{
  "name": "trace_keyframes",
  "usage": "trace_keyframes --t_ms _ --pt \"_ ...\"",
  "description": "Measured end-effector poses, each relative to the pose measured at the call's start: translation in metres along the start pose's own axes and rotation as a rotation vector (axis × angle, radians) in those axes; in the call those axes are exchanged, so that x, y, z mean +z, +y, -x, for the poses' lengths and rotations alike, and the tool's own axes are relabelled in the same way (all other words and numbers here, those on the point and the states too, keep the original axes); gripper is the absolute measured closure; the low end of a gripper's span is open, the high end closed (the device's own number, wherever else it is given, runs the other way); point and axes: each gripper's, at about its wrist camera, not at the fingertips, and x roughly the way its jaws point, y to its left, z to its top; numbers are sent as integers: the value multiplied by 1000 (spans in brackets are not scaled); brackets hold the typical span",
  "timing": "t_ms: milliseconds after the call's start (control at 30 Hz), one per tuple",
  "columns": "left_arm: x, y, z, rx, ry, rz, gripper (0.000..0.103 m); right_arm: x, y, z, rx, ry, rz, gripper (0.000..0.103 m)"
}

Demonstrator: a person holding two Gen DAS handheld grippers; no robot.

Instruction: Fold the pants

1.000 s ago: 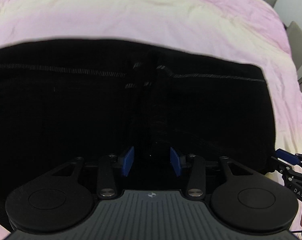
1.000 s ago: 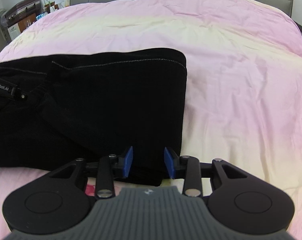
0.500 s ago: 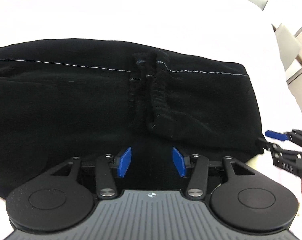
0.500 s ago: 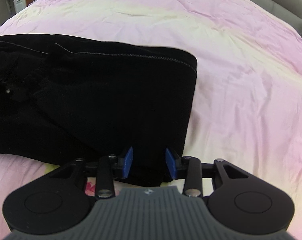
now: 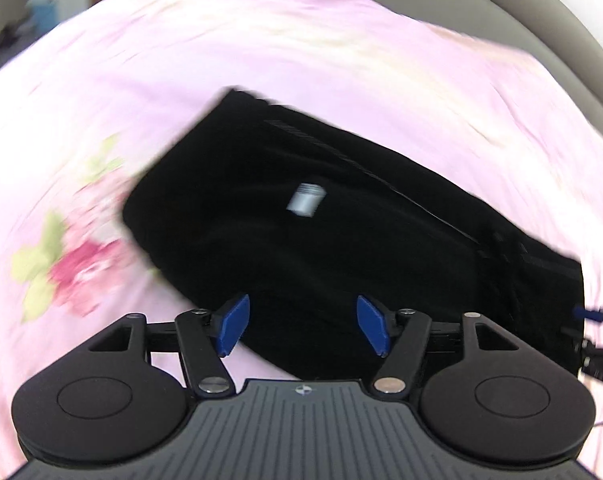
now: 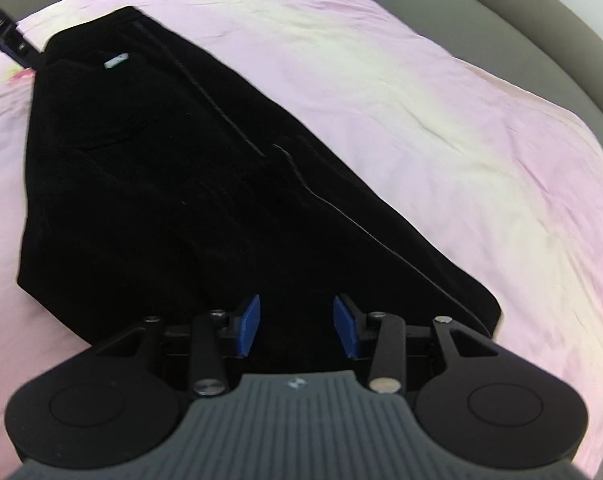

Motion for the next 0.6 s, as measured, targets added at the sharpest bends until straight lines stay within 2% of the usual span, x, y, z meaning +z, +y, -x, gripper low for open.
trace_keyframes --t_ms 67,133,233,333,367,433,600 --pt "0 24 -3 6 -2 58 25 15 3 -9 8 13 42 66" --pt "6 31 -15 9 -1 112 23 29 4 -17 22 28 86 66" --pt "2 61 -23 -27 10 189 23 48 5 -32 37 58 136 72" --pt "-1 77 -38 -41 -2 253 23 64 8 -48 62 90 172 75" --pt "-1 81 -43 -40 -8 267 23 68 11 -53 75 93 187 77" --pt "-1 89 -51 -61 -10 288 13 71 9 -67 106 98 220 79" --pt "-3 94 -58 -114 -71 290 11 79 23 -93 156 148 309 80"
